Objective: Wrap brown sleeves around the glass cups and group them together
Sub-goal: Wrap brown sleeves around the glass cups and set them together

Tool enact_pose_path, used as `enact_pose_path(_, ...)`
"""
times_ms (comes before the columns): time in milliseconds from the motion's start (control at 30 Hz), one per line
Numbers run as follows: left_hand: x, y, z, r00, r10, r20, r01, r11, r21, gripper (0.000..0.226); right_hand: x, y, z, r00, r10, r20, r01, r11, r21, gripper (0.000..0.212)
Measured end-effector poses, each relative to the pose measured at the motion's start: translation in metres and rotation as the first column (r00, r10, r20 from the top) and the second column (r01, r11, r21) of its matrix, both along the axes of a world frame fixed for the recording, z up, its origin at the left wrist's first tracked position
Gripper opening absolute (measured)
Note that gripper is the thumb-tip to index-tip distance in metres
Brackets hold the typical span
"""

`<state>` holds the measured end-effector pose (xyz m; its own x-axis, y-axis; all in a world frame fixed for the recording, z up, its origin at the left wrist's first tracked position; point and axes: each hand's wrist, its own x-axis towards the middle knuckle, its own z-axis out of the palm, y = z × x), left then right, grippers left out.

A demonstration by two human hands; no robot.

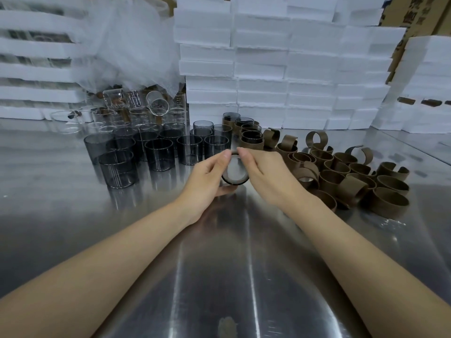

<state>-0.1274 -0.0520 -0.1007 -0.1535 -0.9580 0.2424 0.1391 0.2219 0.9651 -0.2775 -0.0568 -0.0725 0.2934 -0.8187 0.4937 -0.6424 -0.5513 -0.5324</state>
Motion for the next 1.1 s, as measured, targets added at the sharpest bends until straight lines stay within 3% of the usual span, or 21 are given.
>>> enact_pose_path(233, 0.002, 0.001, 0.001, 1.0, -0.001, 0.025, 0.001, 1.0, -0.009, 0.04, 0.004, -0.006, -0.011, 0.998, 0.005, -0.067, 0.01, 0.976, 0.216, 0.056)
enact_pose_path(333, 0.0, 0.002, 0.002, 0.991, 0.009, 0.135, -0.004, 0.999, -0.043, 0.019, 0.0, -0.009, -0.009, 0.999, -0.052, -0.016, 0.054, 0.98, 0.194, 0.051)
enact_pose_path(433, 0.001, -0.001, 0.0, 0.963, 0.077, 0.258, -0.057, 0.995, -0.085, 0.061, 0.0, -0.009, -0.007, 0.997, -0.057, -0.05, 0.064, 0.984, 0.168, 0.05)
enact_pose_path(600, 0.001, -0.002, 0.002, 0.975, 0.118, 0.186, -0.112, 0.993, -0.041, 0.062, -0.002, -0.008, -0.006, 0.995, -0.041, -0.085, 0.052, 0.991, 0.121, 0.044)
enact_pose_path(1100, 0.001, -0.004, 0.001, 0.971, 0.066, 0.23, -0.049, 0.996, -0.076, 0.064, -0.015, -0.008, 0.001, 0.99, 0.045, -0.133, -0.042, 0.999, 0.026, 0.033)
